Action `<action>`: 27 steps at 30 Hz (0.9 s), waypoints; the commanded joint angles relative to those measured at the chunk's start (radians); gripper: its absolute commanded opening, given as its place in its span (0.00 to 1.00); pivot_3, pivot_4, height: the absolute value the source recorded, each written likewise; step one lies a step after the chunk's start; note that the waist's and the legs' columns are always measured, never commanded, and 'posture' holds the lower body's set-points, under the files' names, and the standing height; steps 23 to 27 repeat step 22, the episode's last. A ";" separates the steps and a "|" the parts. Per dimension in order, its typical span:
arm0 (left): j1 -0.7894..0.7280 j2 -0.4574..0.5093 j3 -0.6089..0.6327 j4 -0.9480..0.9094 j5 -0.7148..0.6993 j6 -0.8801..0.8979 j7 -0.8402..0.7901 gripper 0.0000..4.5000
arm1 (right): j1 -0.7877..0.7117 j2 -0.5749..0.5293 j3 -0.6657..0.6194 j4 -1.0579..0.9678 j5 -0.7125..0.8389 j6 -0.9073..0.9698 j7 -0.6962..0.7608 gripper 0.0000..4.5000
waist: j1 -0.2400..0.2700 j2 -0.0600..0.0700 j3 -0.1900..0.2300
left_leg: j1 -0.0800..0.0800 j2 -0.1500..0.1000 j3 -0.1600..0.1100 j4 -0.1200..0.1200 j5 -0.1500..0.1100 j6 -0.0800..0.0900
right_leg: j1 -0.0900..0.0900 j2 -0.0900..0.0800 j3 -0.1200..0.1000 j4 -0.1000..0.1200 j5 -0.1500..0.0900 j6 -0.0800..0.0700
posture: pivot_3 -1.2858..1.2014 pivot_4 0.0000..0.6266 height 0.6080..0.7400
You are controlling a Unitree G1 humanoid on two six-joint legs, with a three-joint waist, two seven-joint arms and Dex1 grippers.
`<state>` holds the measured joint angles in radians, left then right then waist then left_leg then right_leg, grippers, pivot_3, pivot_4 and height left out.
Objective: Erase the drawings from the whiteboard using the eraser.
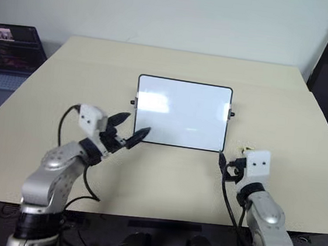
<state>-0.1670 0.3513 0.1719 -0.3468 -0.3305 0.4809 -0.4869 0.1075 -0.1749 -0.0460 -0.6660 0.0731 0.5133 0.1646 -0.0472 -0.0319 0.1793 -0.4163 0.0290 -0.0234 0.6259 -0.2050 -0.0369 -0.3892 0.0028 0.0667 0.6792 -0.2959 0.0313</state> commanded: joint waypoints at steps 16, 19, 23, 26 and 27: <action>0.190 -0.020 0.022 -0.307 0.077 0.087 0.257 1.00 | 0.149 -0.012 -0.122 0.167 0.126 -0.396 0.092 0.99 | 0.016 -0.001 -0.001 | 0.001 0.000 0.000 -0.001 0.000 0.000 | 0.001 0.000 0.000 0.000 -0.001 -0.002 | 0.52 0.24 1.00; 0.241 -0.024 0.026 -0.328 0.080 0.097 0.268 1.00 | 0.164 -0.017 -0.133 0.149 0.134 -0.371 0.084 0.99 | 0.015 -0.001 -0.001 | 0.001 0.001 0.000 -0.002 0.000 -0.001 | 0.000 0.000 0.000 0.000 -0.002 -0.003 | 0.52 0.24 1.00; 0.247 -0.028 0.040 -0.313 0.084 0.097 0.283 1.00 | 0.149 -0.039 -0.117 0.143 0.127 -0.342 0.101 0.99 | 0.016 -0.001 -0.001 | 0.001 0.001 0.000 -0.001 0.000 -0.001 | 0.000 0.000 0.000 0.000 -0.002 -0.003 | 0.52 0.24 1.00; 0.247 -0.028 0.040 -0.313 0.084 0.097 0.283 1.00 | 0.149 -0.039 -0.117 0.143 0.127 -0.342 0.101 0.99 | 0.016 -0.001 -0.001 | 0.001 0.001 0.000 -0.001 0.000 -0.001 | 0.000 0.000 0.000 0.000 -0.002 -0.003 | 0.52 0.24 1.00; 0.247 -0.028 0.040 -0.313 0.084 0.097 0.283 1.00 | 0.149 -0.039 -0.117 0.143 0.127 -0.342 0.101 0.99 | 0.016 -0.001 -0.001 | 0.001 0.001 0.000 -0.001 0.000 -0.001 | 0.000 0.000 0.000 0.000 -0.002 -0.003 | 0.52 0.24 1.00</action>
